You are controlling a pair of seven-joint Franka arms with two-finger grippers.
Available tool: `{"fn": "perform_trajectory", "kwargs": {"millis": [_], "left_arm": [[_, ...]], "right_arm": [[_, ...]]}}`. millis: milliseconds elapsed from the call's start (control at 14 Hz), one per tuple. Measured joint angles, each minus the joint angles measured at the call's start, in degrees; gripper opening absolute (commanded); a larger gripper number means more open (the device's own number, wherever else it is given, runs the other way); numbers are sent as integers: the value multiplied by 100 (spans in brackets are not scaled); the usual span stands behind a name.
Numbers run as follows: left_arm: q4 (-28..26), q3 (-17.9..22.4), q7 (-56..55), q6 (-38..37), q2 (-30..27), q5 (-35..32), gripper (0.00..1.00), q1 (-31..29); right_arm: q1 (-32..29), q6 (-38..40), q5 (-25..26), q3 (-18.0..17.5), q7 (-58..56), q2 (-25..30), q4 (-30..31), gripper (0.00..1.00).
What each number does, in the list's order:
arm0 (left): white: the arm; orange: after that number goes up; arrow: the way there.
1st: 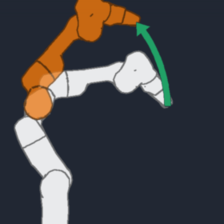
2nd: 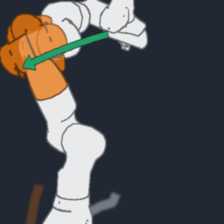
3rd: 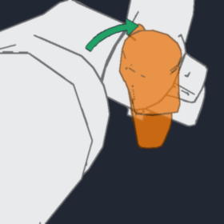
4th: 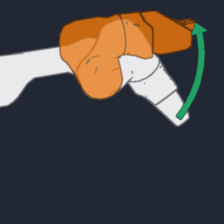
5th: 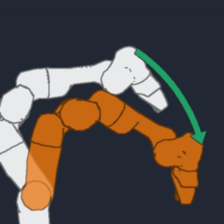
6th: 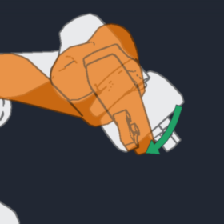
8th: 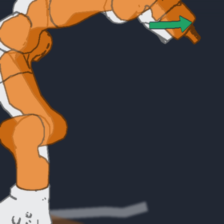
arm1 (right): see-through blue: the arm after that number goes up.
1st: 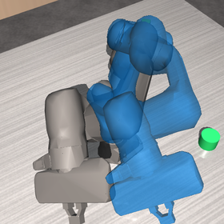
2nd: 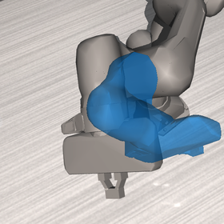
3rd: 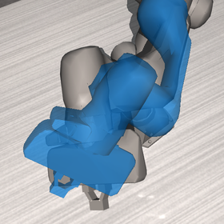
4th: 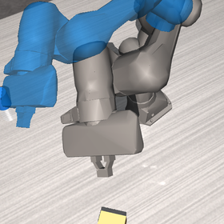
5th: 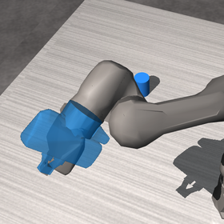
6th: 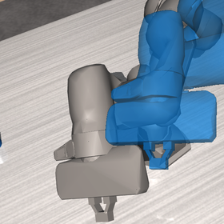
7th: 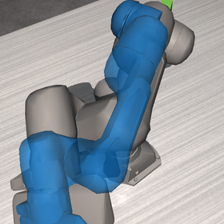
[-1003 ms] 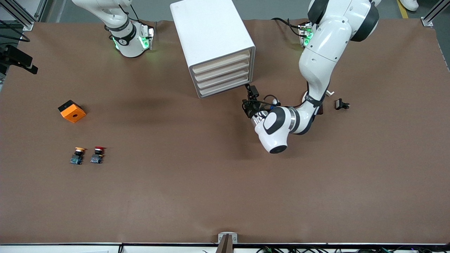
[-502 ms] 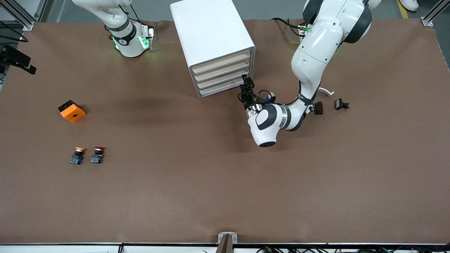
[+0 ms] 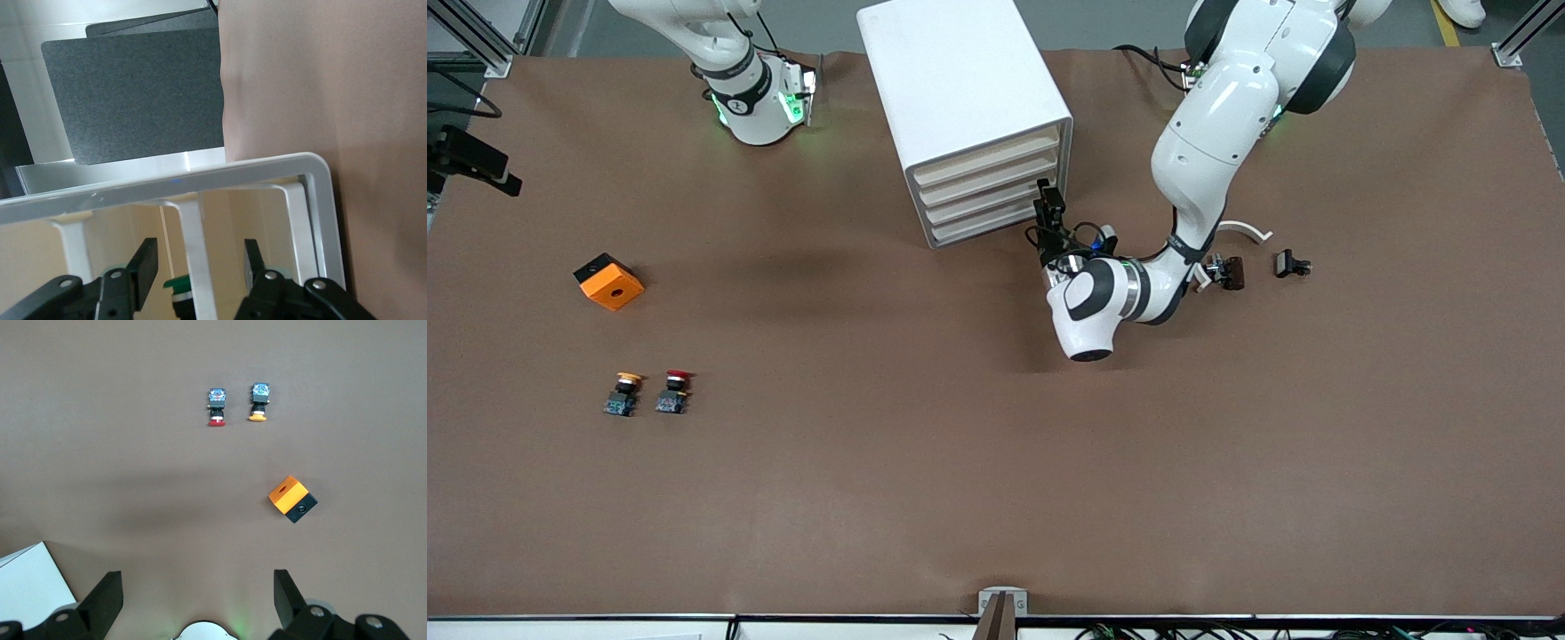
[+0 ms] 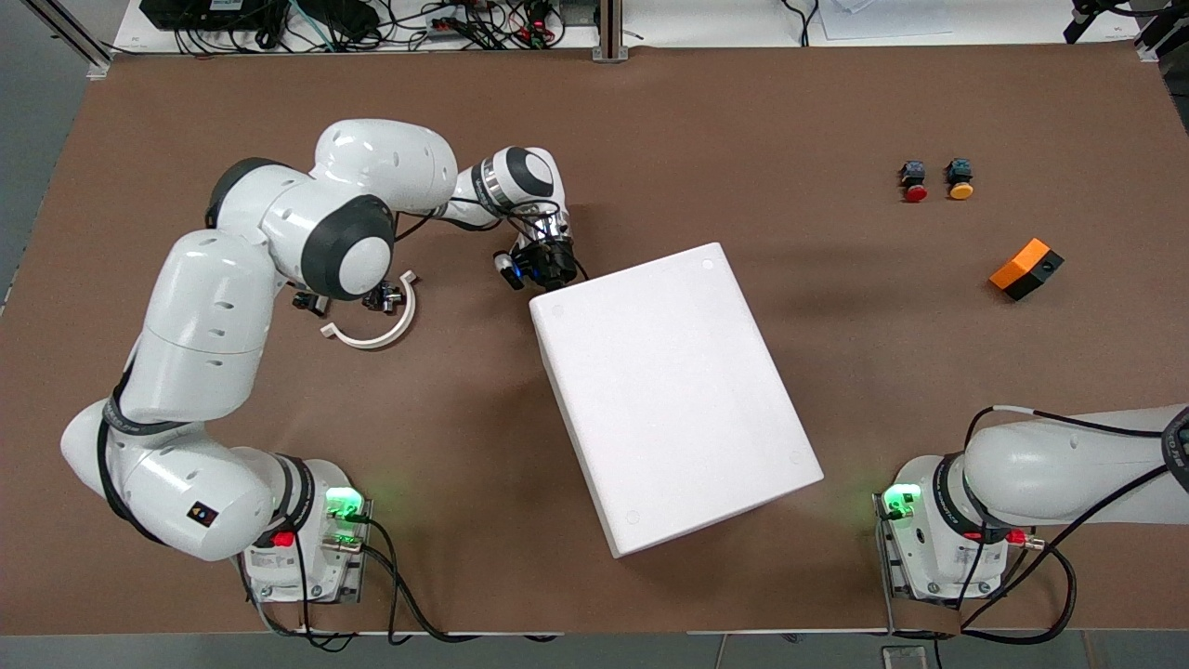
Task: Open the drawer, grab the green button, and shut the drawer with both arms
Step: 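Pull the drawer open with the left gripper while the right gripper reaches over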
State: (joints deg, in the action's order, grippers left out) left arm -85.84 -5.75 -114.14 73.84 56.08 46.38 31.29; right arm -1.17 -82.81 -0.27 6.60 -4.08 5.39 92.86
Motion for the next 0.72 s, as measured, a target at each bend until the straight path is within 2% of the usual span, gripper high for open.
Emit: {"fn": "perform_trajectory", "kwargs": {"millis": [287,430,502,717], "left_arm": [[-5,-5,-12,-218,74,0,36,158],[-6,-6,-13,-388,84,0,17,231],[-5,-6,-17,-423,85,0,13,245],[-3,0,-17,-340,147,9,11,236]], "right_arm": [[-17,-165,19,1,0,-625,-34,100],[-46,-249,32,1,0,-963,-142,100],[-55,-249,37,1,0,-1038,-200,100],[-155,-231,35,4,0,-1093,-244,100]]}}
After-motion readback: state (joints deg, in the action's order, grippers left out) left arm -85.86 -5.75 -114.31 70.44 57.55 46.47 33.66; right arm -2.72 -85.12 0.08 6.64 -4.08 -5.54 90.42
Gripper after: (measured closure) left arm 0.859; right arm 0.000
